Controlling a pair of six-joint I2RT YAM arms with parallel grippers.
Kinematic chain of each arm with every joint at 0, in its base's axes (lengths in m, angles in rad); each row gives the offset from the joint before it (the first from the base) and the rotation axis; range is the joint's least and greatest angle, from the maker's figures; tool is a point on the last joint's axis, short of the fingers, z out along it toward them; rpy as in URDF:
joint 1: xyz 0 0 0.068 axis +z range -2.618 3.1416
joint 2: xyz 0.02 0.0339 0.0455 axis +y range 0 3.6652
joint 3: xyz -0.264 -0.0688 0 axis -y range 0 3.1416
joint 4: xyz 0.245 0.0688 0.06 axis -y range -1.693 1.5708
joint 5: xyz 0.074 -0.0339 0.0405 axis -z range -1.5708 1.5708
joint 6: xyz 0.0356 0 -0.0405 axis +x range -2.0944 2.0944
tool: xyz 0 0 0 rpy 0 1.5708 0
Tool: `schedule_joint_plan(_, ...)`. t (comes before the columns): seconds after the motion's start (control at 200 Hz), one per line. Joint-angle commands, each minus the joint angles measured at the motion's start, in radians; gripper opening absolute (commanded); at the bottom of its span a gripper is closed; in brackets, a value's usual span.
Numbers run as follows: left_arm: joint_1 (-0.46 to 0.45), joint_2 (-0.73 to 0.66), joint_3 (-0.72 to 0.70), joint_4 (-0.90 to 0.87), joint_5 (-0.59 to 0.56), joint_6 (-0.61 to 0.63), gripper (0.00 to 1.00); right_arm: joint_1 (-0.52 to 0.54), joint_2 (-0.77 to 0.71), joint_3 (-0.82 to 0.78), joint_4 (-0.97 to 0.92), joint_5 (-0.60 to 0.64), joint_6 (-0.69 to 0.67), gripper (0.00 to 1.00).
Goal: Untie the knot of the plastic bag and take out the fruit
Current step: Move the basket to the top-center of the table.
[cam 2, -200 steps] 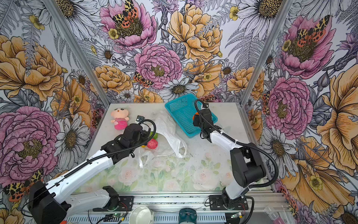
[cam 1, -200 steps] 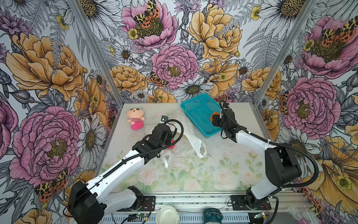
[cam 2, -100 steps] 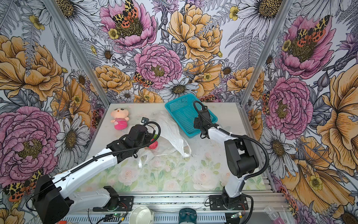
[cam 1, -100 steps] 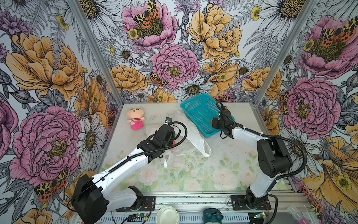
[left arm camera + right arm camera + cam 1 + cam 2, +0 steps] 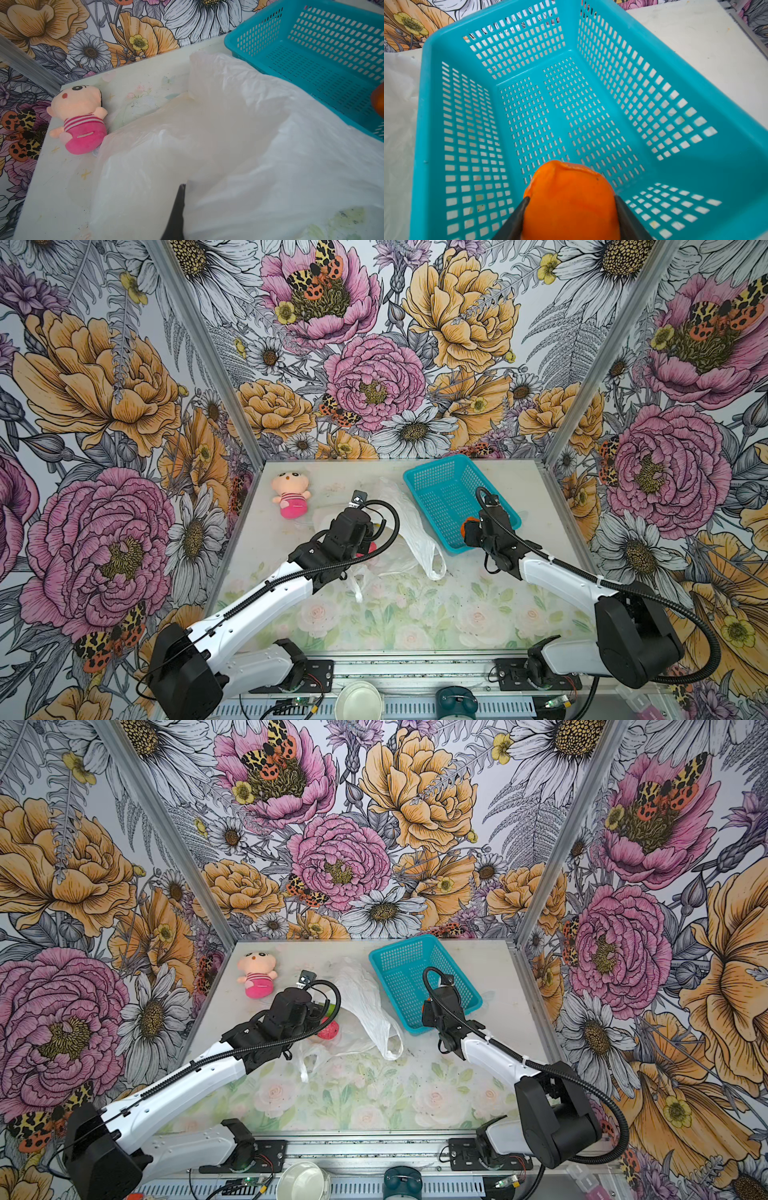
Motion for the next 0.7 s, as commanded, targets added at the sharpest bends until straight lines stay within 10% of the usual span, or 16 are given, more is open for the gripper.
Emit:
schedule_joint_plan(0.0,-0.010,-0.024,-0.002,0.002,-0.008,-0.004,0.00,0.005,-0.037,-0.027,-0.054,0.031,0.031,0.05)
schedule_joint_plan(0.695,-0.013,-0.023,0.001,0.001,-0.023,0.001,0.00,0.028,0.241,0.099,-0.032,0.007,0.025,0.16)
